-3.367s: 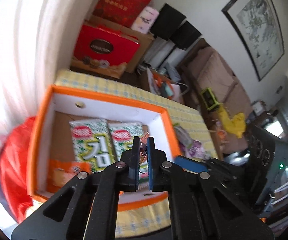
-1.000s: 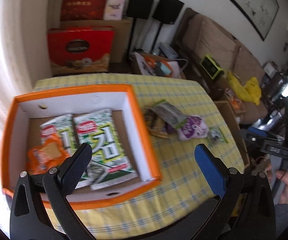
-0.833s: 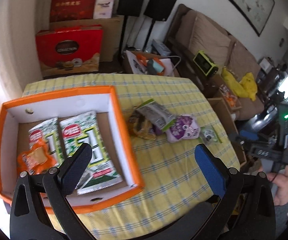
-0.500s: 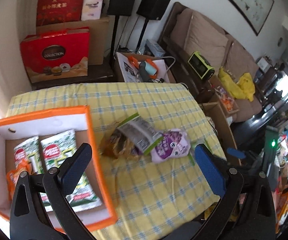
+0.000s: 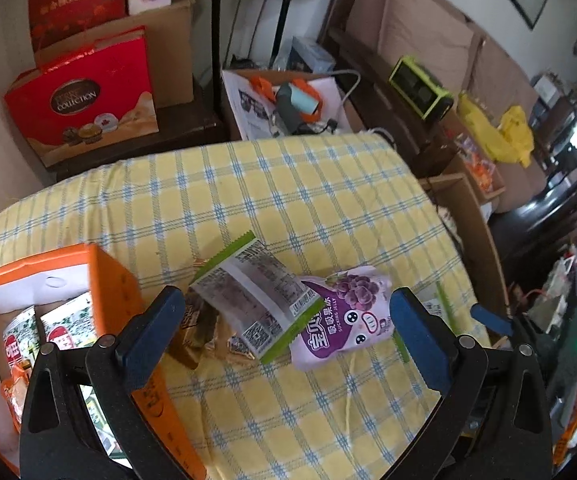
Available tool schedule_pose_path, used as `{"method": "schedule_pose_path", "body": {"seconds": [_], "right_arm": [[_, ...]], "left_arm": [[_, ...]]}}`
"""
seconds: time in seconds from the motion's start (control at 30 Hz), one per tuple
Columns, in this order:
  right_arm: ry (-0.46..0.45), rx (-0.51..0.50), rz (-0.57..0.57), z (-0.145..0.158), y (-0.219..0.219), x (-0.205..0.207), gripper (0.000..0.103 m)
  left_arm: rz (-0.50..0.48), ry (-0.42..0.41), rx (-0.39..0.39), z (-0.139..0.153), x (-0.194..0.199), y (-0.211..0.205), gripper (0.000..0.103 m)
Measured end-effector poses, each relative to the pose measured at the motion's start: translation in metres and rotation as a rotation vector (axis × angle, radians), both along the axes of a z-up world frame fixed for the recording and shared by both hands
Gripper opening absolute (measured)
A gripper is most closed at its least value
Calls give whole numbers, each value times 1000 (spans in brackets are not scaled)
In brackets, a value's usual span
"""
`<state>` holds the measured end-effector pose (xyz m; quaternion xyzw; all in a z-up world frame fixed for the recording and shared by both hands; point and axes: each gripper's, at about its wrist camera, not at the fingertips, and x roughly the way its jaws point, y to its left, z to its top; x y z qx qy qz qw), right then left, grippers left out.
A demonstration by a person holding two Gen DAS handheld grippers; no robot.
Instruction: Organize objects
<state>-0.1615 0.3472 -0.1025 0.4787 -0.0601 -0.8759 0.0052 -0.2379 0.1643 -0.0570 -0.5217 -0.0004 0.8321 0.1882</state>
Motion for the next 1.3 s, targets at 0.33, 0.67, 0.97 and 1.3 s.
{"method": "schedule_pose_path", "body": {"seconds": [0.33,0.67,0.97,1.3], "right_arm": [[2,61,-19,-9,-12,-6,94],[-13,52,-31,-22,-11,-12,94],[2,32,-10,-21,-6,-13,60],[15,-30,-30,-13,14,-4,44]], "left_arm": [[8,-25,-115,-27,-13,22,101],[28,-23,-140,-45,-20,21,86],[-3,16,-144,-37,-19,21,43],[-52,19,-96,-25,-4,24,31]]}}
